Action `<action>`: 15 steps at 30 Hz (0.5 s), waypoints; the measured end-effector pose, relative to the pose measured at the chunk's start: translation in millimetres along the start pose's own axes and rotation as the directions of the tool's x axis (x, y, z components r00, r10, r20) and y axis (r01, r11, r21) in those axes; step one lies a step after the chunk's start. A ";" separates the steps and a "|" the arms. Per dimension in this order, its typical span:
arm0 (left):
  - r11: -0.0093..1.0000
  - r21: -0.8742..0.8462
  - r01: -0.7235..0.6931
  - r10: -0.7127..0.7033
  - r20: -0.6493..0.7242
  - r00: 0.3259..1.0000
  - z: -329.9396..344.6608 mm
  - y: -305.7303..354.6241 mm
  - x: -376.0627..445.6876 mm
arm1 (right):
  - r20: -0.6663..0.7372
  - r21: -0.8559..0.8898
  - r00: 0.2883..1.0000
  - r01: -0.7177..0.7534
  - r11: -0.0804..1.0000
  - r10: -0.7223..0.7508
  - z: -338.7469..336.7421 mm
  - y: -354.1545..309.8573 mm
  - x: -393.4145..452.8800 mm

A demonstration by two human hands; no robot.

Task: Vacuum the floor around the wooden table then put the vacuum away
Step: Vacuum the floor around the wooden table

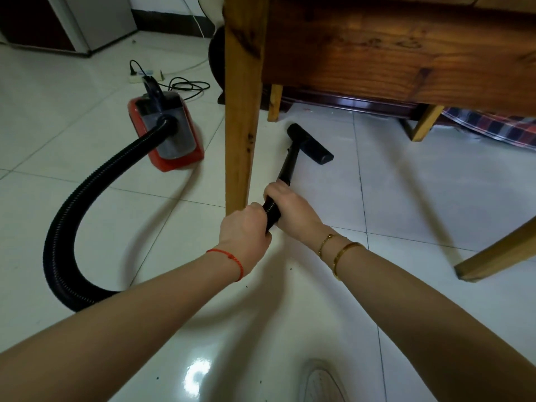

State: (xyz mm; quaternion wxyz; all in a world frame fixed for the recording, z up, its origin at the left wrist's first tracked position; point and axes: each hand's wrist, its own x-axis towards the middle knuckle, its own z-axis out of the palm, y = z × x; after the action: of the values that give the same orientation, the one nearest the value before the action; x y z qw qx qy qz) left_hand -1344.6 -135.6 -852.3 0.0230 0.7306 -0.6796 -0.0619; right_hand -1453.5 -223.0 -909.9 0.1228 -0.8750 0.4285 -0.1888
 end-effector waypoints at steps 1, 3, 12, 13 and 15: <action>1.000 -0.012 -0.001 0.001 0.000 1.000 2.8 5.3 7.5 | 0.013 -0.005 1.000 -0.010 1.000 0.010 -1.9 8.7 2.9; 0.999 -0.036 -0.007 0.007 -0.007 1.000 9.6 16.0 24.2 | 0.035 -0.016 0.999 -0.029 0.999 0.030 -5.7 25.8 9.4; 0.992 -0.121 -0.021 0.018 -0.028 0.999 33.5 71.3 94.5 | 0.146 -0.099 0.971 -0.178 0.979 0.191 -34.9 98.9 29.4; 0.992 -0.126 -0.027 0.024 -0.031 0.999 35.0 78.0 100.7 | 0.154 -0.113 0.960 -0.218 0.969 0.234 -38.8 105.2 30.6; 0.991 -0.119 -0.058 0.055 -0.031 0.998 36.8 91.8 112.2 | 0.137 -0.140 0.950 -0.263 0.955 0.281 -44.4 119.3 31.0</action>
State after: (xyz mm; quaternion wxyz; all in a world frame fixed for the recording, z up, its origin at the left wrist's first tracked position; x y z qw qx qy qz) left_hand -1432.3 -252.4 -884.6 0.0777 0.7092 -0.6946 -0.0917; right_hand -1539.3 -321.9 -907.9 0.1280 -0.8253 0.5449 -0.0753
